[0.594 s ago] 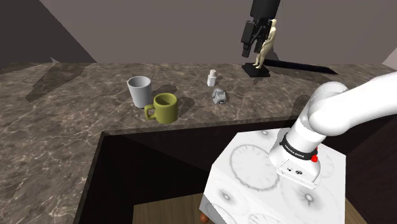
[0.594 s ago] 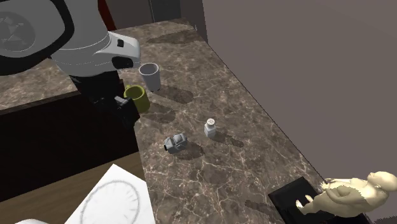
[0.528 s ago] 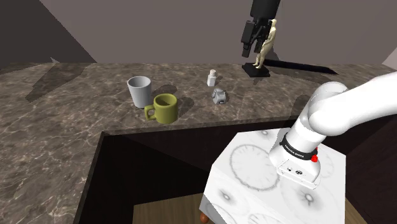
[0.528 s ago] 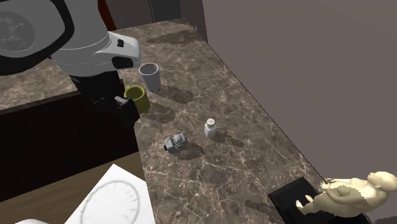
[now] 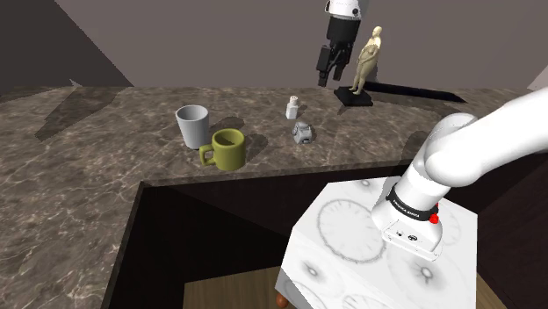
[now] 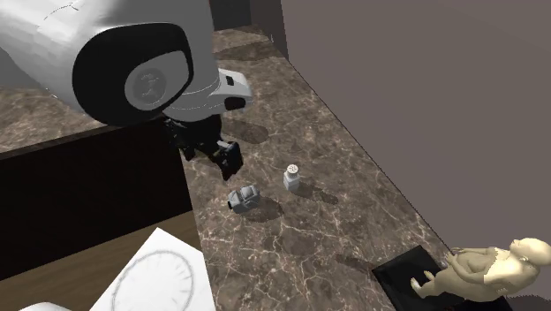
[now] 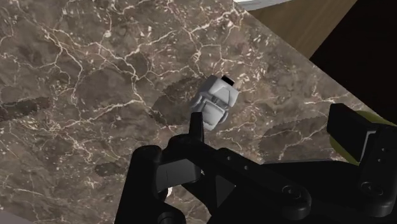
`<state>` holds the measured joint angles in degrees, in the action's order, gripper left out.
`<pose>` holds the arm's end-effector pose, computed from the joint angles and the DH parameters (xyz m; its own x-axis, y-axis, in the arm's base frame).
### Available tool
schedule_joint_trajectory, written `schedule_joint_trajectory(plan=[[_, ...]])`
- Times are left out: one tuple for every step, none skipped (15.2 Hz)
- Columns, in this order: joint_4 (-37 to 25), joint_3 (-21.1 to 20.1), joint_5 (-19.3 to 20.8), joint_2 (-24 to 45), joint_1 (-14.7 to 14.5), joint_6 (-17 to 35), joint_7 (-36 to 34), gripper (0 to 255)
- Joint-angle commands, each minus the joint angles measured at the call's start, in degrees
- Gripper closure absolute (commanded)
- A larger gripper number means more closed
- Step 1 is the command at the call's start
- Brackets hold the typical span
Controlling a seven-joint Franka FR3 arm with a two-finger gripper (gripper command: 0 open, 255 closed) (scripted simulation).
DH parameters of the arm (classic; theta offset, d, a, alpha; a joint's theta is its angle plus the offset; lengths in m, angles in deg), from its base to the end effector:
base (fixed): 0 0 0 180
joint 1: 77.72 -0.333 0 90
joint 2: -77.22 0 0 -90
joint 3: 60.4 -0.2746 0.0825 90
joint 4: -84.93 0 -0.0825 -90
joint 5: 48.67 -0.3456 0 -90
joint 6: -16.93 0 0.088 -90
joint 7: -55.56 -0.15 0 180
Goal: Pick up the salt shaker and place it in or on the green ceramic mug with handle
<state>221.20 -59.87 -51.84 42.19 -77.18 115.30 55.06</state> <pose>0.3455 0.0009 0.4648 0.9981 -0.0335 -0.0509 -0.0365 -0.9976 -0.0591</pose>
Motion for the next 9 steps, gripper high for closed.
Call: schedule_joint_trajectory(plan=[[-0.1,1.4,1.0,3.0,0.5,3.2,2.4,0],[-0.3,1.9,1.4,4.6,0.7,4.8,3.4,0],[-0.6,2.5,1.8,6.3,0.9,6.3,4.5,0],[-0.9,3.0,2.1,8.0,1.1,7.9,5.5,0],[-1.3,3.6,2.4,9.8,1.2,9.3,6.5,0],[-1.8,4.1,2.6,11.6,1.4,10.8,7.5,0],[-2.4,4.7,2.8,13.4,1.5,12.2,8.5,0],[-3.1,5.2,2.9,15.3,1.6,13.6,9.5,0],[-3.8,5.7,3.0,17.2,1.8,14.9,10.5,0]])
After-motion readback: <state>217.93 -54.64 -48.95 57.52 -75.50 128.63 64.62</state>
